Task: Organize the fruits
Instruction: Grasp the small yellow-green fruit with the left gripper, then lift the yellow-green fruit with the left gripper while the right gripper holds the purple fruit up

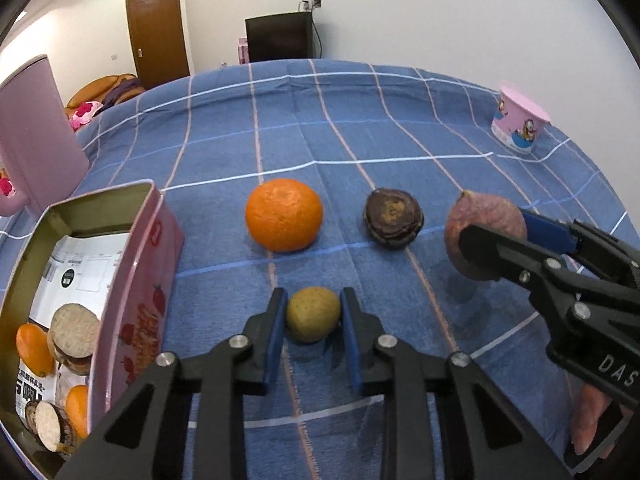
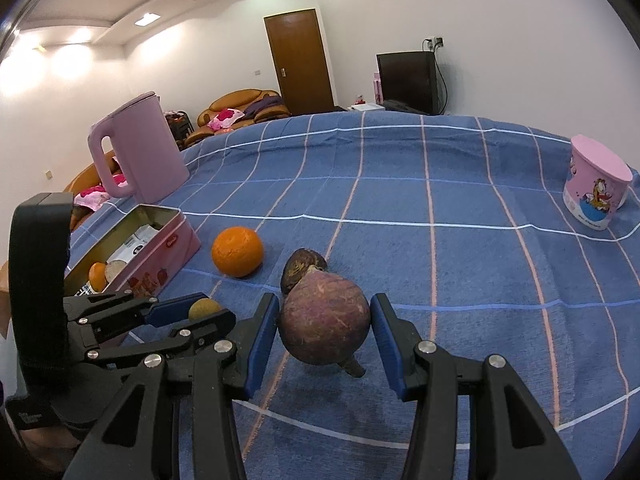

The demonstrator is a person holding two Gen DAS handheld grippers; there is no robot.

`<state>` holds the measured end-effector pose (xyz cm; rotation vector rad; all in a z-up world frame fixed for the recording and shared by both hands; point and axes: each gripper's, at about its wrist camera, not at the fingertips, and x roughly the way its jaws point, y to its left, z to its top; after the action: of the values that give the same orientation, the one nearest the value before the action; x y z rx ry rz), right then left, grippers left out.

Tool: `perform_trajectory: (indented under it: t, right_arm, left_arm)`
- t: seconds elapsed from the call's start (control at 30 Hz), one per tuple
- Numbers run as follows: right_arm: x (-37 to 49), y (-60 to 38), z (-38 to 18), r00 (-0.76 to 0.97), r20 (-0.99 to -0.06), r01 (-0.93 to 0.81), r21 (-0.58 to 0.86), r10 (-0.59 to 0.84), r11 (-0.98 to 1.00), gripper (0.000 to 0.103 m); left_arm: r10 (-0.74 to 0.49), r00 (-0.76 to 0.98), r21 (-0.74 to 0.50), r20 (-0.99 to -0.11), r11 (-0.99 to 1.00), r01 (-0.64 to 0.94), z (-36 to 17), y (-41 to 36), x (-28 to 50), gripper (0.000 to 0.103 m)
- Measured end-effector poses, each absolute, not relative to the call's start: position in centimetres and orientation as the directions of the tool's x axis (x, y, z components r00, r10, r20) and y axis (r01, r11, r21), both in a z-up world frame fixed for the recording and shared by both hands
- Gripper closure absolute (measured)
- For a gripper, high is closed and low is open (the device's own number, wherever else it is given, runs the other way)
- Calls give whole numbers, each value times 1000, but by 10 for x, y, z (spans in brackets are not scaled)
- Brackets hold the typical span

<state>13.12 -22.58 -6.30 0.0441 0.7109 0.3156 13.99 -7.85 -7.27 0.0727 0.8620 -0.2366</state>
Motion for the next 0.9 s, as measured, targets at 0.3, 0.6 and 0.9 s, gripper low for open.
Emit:
perform_trajectory:
  t: [0.3, 0.6, 0.9]
  right_arm:
    - [125, -228, -59, 727, -604, -293, 155, 325, 944, 54]
    - [120, -229, -56, 742, -578, -307, 157, 340, 939, 54]
    - [116, -229, -53, 759, -554, -314, 149, 343, 937, 54]
  left_arm:
    - [-161, 677, -24, -718, 978, 207, -64, -72, 134, 75]
    - [-140, 733, -12, -665, 984, 177, -55, -67, 125, 75]
    - [-126, 776, 2, -618, 987, 163, -48, -65, 116, 75]
